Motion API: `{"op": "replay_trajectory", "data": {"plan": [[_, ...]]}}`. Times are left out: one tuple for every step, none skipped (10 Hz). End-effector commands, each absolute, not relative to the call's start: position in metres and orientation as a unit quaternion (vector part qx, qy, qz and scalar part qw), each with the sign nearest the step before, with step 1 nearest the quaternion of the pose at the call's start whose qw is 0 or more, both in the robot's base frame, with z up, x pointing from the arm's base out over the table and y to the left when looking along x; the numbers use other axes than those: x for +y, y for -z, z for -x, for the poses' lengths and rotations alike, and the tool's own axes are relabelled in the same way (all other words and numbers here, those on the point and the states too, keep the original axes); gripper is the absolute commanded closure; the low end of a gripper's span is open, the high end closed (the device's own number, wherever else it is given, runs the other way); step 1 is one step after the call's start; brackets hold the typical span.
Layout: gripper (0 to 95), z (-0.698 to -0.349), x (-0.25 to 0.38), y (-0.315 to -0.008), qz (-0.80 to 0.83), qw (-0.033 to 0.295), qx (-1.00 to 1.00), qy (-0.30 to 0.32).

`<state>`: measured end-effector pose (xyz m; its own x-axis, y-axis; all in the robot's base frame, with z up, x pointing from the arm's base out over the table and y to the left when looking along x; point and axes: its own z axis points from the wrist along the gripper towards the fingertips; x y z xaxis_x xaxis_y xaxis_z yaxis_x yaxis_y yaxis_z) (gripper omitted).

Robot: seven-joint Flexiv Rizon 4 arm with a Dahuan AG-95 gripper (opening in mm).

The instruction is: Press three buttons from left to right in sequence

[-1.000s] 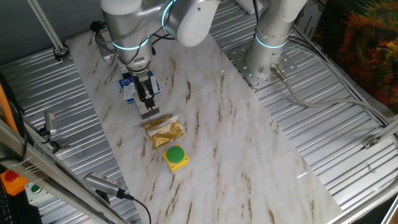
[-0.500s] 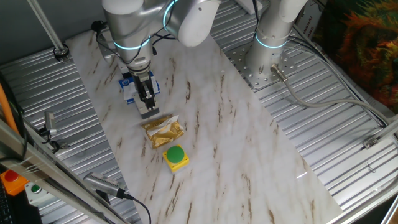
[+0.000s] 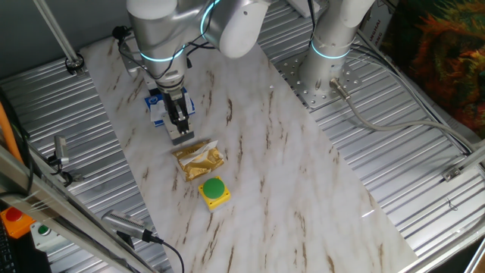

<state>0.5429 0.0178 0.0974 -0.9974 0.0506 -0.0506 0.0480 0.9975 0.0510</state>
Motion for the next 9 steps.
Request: {"op": "replay_trajectory", "data": {"plan": [[38.0, -0.5431, 0.0175, -0.0965, -0.025, 0.026, 0.999, -0.025], [38.0, -0.5437, 0.0177, -0.0963, -0.025, 0.026, 0.999, -0.024], [38.0, -0.5446, 0.0178, -0.0952, -0.024, 0.026, 0.999, -0.021], [38.0, -0.5448, 0.0178, -0.0945, -0.022, 0.026, 0.999, -0.017], [38.0, -0.5449, 0.0177, -0.0934, -0.021, 0.026, 0.999, -0.014], [38.0, -0.5450, 0.0177, -0.0926, -0.024, 0.026, 0.999, -0.020], [38.0, -0.5451, 0.0178, -0.0916, -0.024, 0.023, 0.999, -0.016], [38.0, -0.5451, 0.0178, -0.0914, -0.028, 0.023, 0.999, -0.022], [38.0, -0.5453, 0.0180, -0.0899, -0.029, 0.035, 0.999, -0.028]]}}
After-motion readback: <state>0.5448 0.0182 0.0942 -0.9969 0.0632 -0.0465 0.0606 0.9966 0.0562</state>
